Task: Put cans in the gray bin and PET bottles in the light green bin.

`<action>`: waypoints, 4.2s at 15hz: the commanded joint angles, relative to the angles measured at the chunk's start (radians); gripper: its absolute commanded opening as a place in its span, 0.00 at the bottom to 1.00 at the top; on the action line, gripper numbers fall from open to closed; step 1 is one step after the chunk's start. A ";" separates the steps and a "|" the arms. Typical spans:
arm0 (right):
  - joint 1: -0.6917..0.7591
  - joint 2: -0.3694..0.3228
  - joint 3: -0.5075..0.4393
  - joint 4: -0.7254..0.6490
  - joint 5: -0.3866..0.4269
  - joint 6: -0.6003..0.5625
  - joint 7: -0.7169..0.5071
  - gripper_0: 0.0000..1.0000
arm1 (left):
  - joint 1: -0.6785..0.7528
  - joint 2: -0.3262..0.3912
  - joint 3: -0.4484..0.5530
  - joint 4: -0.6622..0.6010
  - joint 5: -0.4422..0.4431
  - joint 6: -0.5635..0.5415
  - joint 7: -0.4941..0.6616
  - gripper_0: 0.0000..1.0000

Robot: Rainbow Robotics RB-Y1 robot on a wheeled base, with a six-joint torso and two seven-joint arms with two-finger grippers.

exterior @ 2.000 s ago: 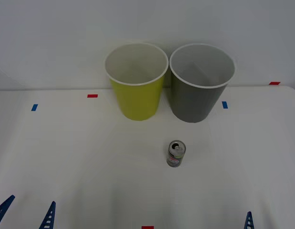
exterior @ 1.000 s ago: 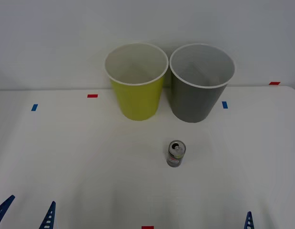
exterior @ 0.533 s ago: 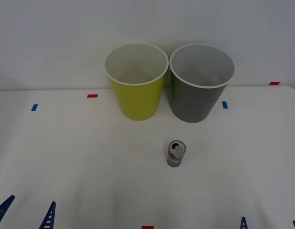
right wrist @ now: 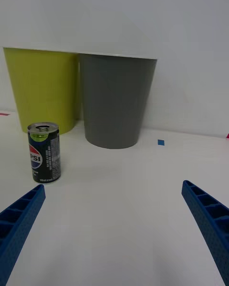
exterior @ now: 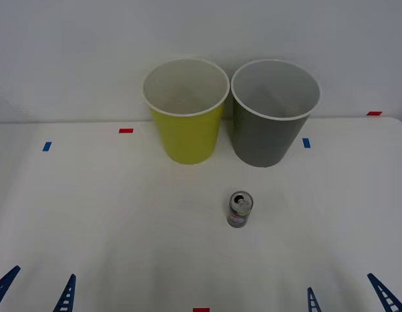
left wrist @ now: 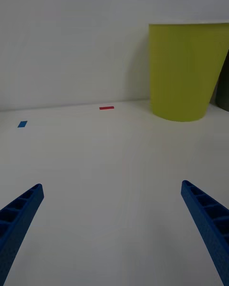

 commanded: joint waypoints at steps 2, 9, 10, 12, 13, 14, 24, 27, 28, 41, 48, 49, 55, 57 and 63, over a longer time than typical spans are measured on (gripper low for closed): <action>-0.110 -0.104 0.079 0.000 -0.071 0.053 0.014 1.00 | 0.000 0.000 0.000 0.000 0.000 0.000 0.000 1.00; -0.227 -0.109 0.122 0.000 -0.096 0.151 0.048 1.00 | 0.000 0.000 0.000 0.000 0.000 0.000 0.000 1.00; -0.234 -0.107 0.126 0.000 -0.099 0.168 0.053 1.00 | 0.000 0.000 0.000 0.000 0.000 0.000 0.000 1.00; -0.247 -0.093 0.131 0.000 -0.100 0.183 0.063 1.00 | 0.000 0.000 0.000 0.000 0.000 0.000 0.000 1.00; -0.254 -0.080 0.134 0.009 -0.099 0.188 0.068 1.00 | 0.000 0.000 0.000 0.000 0.000 0.000 0.000 1.00; -0.271 -0.058 0.136 0.040 -0.093 0.176 0.073 1.00 | 0.000 0.000 0.000 0.000 0.000 0.000 0.000 1.00; -0.488 0.034 0.148 0.190 -0.083 0.228 0.097 1.00 | 0.000 0.000 0.000 0.000 0.000 0.000 0.000 1.00; -0.543 0.034 0.172 0.190 -0.086 0.285 0.094 1.00 | 0.000 0.000 0.000 0.000 0.000 0.000 0.000 1.00; -0.561 0.035 0.179 0.190 -0.086 0.306 0.097 1.00 | 0.000 0.000 0.000 0.000 0.000 0.000 0.000 1.00; -0.652 0.114 0.172 0.192 -0.097 0.515 0.091 1.00 | 0.000 0.000 0.000 0.000 0.000 0.000 0.000 1.00; -0.692 0.152 0.157 0.190 -0.106 0.570 0.091 1.00 | 0.000 0.000 0.000 0.000 0.000 0.000 0.000 1.00; -0.692 0.152 0.156 0.192 -0.106 0.570 0.094 1.00 | 0.000 0.000 0.000 0.000 0.000 0.000 0.000 1.00; -0.692 0.158 0.143 0.192 -0.109 0.605 0.090 1.00 | 0.000 0.000 0.000 0.000 0.000 0.000 0.000 1.00; -0.695 0.160 0.142 0.192 -0.114 0.605 0.088 1.00 | 0.000 0.000 0.000 0.000 0.000 0.000 0.000 1.00; -0.701 0.167 0.145 0.192 -0.125 0.605 0.080 0.20 | 0.000 0.000 0.000 0.000 0.000 0.000 0.000 1.00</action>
